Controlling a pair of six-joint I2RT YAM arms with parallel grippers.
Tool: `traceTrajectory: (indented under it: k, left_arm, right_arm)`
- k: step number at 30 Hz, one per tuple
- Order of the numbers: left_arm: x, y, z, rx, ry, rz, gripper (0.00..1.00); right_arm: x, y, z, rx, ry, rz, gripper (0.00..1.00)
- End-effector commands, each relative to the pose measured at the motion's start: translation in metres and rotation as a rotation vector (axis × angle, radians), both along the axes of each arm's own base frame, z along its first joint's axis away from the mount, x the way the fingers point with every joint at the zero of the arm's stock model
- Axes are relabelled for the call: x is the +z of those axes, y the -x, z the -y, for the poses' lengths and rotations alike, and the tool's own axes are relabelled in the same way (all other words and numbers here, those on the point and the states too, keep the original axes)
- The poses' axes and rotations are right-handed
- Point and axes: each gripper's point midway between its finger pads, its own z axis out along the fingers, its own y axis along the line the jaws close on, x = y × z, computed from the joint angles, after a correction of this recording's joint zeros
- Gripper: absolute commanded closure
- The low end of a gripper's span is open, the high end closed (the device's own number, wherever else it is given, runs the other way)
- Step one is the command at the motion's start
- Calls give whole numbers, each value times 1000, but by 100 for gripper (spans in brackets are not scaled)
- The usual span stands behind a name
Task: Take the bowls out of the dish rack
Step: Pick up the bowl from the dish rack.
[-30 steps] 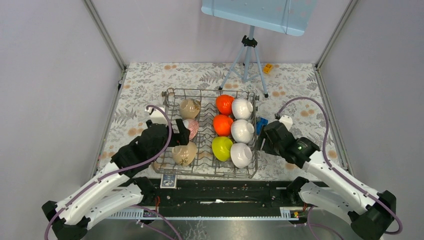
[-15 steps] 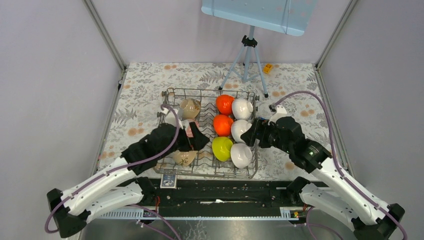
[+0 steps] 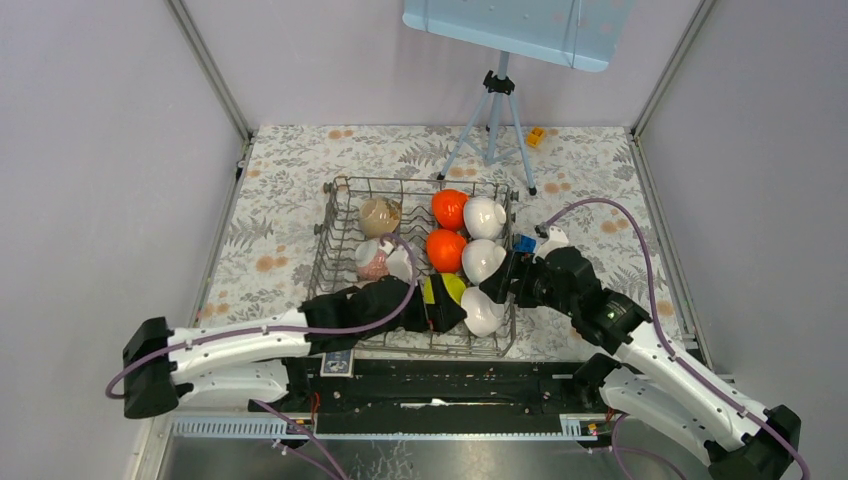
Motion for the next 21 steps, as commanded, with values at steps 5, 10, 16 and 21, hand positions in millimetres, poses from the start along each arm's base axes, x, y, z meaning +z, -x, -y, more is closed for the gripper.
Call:
traceTrajectory:
  k: [5, 10, 16, 21]
  left_arm:
    - [15, 2, 39, 37, 227, -74, 8]
    - [-1, 3, 46, 63, 271, -129, 18]
    - [-13, 1, 53, 96, 277, -156, 29]
    - [-22, -3, 54, 128, 285, -162, 32]
  right_arm:
    - [-1, 0, 8, -49, 5, -15, 20]
    - [-6, 6, 8, -41, -23, -23, 25]
    - [-5, 11, 10, -39, -33, -21, 31]
    - [-7, 13, 7, -25, -43, -36, 37]
